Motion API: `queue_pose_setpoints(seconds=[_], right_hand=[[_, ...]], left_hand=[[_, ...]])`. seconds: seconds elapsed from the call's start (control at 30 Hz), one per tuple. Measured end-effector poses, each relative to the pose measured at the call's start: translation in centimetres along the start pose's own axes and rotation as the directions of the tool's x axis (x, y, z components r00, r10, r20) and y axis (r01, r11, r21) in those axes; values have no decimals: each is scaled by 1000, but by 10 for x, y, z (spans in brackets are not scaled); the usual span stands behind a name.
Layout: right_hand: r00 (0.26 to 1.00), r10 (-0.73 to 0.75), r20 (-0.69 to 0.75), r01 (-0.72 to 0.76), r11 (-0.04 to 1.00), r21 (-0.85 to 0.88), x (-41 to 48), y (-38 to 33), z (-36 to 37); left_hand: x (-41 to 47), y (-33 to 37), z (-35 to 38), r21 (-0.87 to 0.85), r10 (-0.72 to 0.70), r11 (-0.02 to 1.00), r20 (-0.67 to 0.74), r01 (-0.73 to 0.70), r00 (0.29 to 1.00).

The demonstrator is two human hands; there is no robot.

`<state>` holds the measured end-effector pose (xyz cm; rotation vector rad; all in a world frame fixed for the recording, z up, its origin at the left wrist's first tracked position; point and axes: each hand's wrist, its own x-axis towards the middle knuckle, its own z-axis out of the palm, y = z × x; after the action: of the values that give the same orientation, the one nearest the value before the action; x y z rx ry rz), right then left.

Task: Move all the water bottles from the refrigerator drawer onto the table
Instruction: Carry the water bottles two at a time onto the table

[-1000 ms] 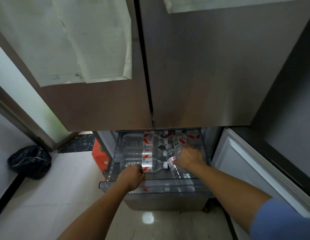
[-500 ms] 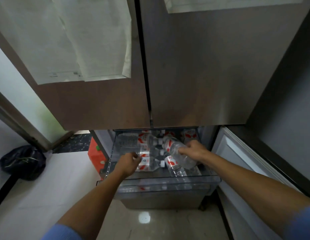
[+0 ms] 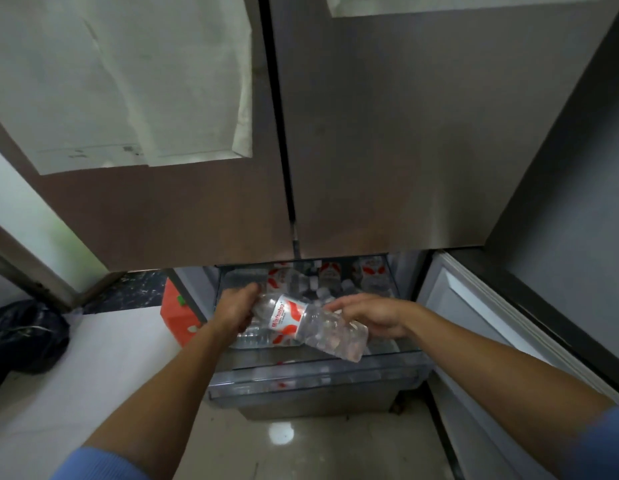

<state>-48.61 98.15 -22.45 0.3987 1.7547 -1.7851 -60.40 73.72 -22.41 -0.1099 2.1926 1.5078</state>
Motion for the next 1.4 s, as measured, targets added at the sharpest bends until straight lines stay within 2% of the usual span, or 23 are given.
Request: queue_pose_setpoints(seconds=[0.03,0.1,0.17,0.27,0.33,0.4,0.47,0.6,0.73,0.83,0.97,1.13,1.27,1.4], right_hand=[[998,4,-60,-1,999,44,12,-1,0],[962,4,-272,14,998,62,36,-6,3],[881,-10,-473,-6,1000,-31,63,-11,3],[795,-58,-604,-115,963,-245,100,-20,4],[803,-75,-591,-92,964,-248,122,-25,11],[822,-44,-567,-44,989,-140,139,-28,23],[805,-18,-593,-39,996,-83,151,-29,35],[675,-30,-738,-60,994,-96,164,-30,51],[624,8,-781,102,991,91,166,-13,66],[536,10,-844,183,975,128,158,-6,81],[469,-108,-877,220,975,-2,125,-16,95],[348,-297,-889,81,954,-287,62,-25,98],[286,-503,-816,-33,846,-533,10,-46,104],[232,-682,-694,-55,703,-709,-37,-66,123]], left_hand=[[0,1,-10,21,25,999,-15,-25,1000],[-1,1,-30,81,84,993,-51,-80,995],[-1,0,-51,111,131,987,-99,-119,986],[0,-5,-76,207,219,961,-169,-183,961],[-1,-9,-86,281,269,937,-198,-209,942],[1,-12,-94,359,317,903,-186,-235,930],[1,-14,-102,439,350,862,-155,-253,924],[7,-20,-108,523,383,808,-115,-272,917],[16,-24,-113,571,392,769,-66,-287,918],[16,-17,-115,603,432,724,-17,-336,902],[9,-5,-114,671,500,623,53,-402,864],[-12,3,-112,727,593,502,104,-468,799],[-47,16,-115,759,663,433,97,-486,743],[-100,30,-128,787,750,432,-41,-441,660]])
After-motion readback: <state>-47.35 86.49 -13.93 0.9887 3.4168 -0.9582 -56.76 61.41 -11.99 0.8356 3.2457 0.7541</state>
